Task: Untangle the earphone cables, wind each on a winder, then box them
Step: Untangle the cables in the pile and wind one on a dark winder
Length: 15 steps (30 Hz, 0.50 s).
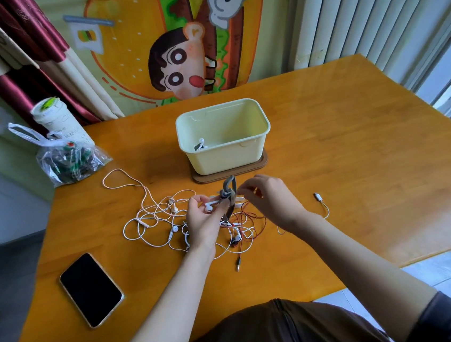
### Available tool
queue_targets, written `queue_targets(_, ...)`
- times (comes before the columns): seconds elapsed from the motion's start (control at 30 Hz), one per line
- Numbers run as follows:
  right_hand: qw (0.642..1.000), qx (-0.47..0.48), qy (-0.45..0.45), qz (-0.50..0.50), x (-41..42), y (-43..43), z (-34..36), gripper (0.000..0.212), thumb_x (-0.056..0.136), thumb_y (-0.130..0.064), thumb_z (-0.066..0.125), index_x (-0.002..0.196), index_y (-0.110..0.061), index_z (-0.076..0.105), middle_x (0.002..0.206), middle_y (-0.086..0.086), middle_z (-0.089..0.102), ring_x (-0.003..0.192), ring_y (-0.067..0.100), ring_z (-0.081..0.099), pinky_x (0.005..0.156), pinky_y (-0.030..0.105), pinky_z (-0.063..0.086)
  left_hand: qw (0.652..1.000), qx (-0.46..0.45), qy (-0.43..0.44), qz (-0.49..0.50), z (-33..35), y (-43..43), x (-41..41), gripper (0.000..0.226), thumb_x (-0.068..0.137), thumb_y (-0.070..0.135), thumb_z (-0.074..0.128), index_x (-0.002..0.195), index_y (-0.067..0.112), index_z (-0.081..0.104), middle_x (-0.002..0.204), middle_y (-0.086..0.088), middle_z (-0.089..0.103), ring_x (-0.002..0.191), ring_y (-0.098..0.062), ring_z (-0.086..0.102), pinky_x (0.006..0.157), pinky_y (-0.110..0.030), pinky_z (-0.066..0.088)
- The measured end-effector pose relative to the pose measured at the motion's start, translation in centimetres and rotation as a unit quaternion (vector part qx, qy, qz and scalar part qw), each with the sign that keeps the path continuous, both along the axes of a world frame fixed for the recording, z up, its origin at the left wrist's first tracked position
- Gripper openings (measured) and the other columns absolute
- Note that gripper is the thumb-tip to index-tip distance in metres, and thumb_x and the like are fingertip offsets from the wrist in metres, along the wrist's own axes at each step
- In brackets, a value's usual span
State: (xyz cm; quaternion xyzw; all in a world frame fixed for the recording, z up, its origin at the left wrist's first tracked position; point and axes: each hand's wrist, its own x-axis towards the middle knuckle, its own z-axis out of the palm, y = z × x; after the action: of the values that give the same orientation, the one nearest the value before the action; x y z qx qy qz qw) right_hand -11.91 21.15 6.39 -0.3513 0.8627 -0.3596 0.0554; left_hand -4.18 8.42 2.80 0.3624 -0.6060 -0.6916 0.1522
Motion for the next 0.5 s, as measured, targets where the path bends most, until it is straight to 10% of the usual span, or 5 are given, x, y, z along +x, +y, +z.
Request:
queue_targets(0.23, 0.995, -0.055, -0.018, -0.077, -2.8, 1.4, 0.2, 0.004, 0.086, -0.013, 0.066, 0.082, -0.014, 0.065, 0.083, -0.005, 0.058, 0.070, 0.005, 0.050, 0.066, 0.009, 0.038, 0.987, -0.037, -0.035, -0.153, -0.7, 0.6, 0.9, 0.029, 0.078, 0.006, 0.075, 0.091, 0.014, 0.051, 0.092, 0.001, 0.070, 0.078, -0.005, 0.068, 0.065, -0.014, 0.050)
queue_targets(0.5, 0.984, -0.060, -0.096, -0.137, -3.5, 2.4, -1.5, 0.008, 0.086, -0.016, 0.066, 0.082, -0.010, 0.066, 0.068, -0.006, 0.058, 0.058, 0.003, 0.052, 0.054, 0.006, 0.039, 0.969, 0.167, 0.051, -0.176, 0.4, 0.8, 0.6, 0.027, 0.078, 0.001, 0.067, 0.090, 0.013, 0.046, 0.096, -0.013, 0.069, 0.090, -0.026, 0.065, 0.090, -0.042, 0.049)
